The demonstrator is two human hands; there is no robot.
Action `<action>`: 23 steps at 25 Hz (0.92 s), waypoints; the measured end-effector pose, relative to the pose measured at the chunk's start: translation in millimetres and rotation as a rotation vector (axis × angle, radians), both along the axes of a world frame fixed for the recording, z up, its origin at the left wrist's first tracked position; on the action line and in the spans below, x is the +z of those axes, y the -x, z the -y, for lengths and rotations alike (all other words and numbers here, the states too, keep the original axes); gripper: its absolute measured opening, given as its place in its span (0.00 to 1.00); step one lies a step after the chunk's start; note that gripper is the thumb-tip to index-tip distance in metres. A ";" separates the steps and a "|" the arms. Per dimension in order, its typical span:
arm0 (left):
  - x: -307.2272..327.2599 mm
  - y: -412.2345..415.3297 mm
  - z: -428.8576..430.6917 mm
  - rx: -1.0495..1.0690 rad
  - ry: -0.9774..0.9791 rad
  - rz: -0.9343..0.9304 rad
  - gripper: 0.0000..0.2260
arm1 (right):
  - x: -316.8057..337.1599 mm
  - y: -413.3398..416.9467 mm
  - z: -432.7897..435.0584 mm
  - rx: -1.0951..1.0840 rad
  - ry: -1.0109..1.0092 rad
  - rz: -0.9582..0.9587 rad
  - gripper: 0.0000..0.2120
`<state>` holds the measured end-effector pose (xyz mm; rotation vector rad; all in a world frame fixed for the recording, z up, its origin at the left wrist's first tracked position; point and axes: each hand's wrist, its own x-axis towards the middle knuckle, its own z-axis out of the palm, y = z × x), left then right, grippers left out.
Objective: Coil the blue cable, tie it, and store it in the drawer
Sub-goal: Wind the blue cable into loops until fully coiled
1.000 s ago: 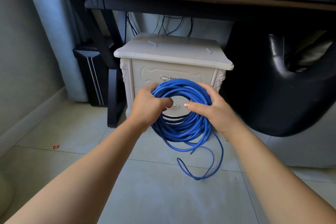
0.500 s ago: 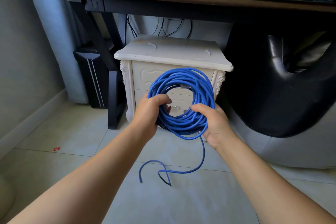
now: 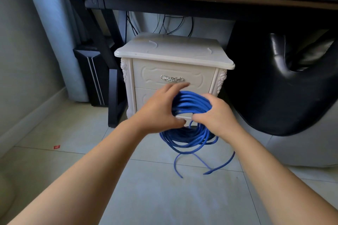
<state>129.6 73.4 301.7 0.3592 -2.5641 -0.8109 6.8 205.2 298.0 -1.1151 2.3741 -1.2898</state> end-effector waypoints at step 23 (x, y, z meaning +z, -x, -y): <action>-0.4 3.7 2.8 0.480 -0.953 -0.397 0.07 | -22.6 -4.6 1.2 0.212 0.349 0.569 0.34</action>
